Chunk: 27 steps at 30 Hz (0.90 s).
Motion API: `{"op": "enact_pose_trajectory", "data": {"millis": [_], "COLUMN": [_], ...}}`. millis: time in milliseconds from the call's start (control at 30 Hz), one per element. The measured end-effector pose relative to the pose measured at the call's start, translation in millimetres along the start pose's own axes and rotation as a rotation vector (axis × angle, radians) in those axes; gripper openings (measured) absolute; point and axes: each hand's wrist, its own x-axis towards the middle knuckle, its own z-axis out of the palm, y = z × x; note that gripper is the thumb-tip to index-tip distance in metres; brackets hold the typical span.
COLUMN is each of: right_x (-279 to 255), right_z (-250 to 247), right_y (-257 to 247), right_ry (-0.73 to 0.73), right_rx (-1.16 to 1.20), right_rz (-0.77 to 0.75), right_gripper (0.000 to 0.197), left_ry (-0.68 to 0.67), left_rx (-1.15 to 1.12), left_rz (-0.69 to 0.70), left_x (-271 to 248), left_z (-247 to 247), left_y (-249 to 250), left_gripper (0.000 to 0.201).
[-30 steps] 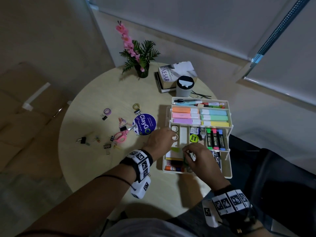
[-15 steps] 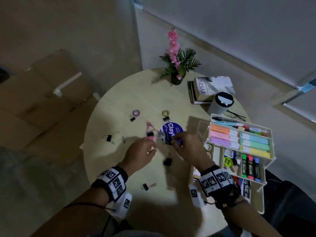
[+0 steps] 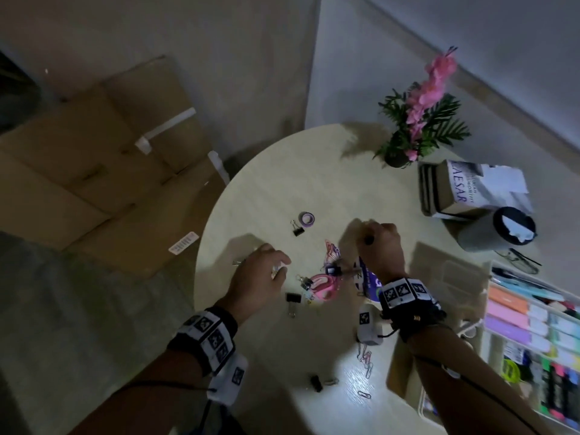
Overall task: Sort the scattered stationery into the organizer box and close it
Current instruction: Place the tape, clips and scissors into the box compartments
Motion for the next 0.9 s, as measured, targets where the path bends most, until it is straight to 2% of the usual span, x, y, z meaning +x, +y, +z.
{"op": "enact_pose_trajectory", "data": {"millis": [133,300,467,567,700,800,900], "right_x": [8,7,-8,-31,-76,-119,-166], "right_z": [14,17,-1,-23,-53,-77,-101], "right_y": [3,7,0,-9,-7,-2,16], "right_ry": [0.022,0.110,0.242,0.288,0.217,0.169,0.102], "right_rx": [-0.006,0.034,0.090,0.193,0.305,0.371,0.328], "right_rz": [0.068,0.050,-0.029,-0.135,-0.206,-0.242,-0.221], "right_gripper": [0.028,0.014,0.011,0.009,0.013,0.013,0.013], "left_ry": [-0.021,-0.044,-0.063,-0.095,-0.102,-0.083,-0.034], "left_rx": [0.054,0.192,0.291,0.371,0.402,0.441,0.425], "left_rz": [0.060,0.122,0.122,0.109,0.063,0.096,0.152], "left_x": [40,85,114,125,134,135,128], "left_z": [-9,-3,12,22,32,34,34], "left_y": [2,10,20,22,23,26,37], "left_gripper": [0.017,0.022,0.027,0.020,0.014,0.013,0.011]}}
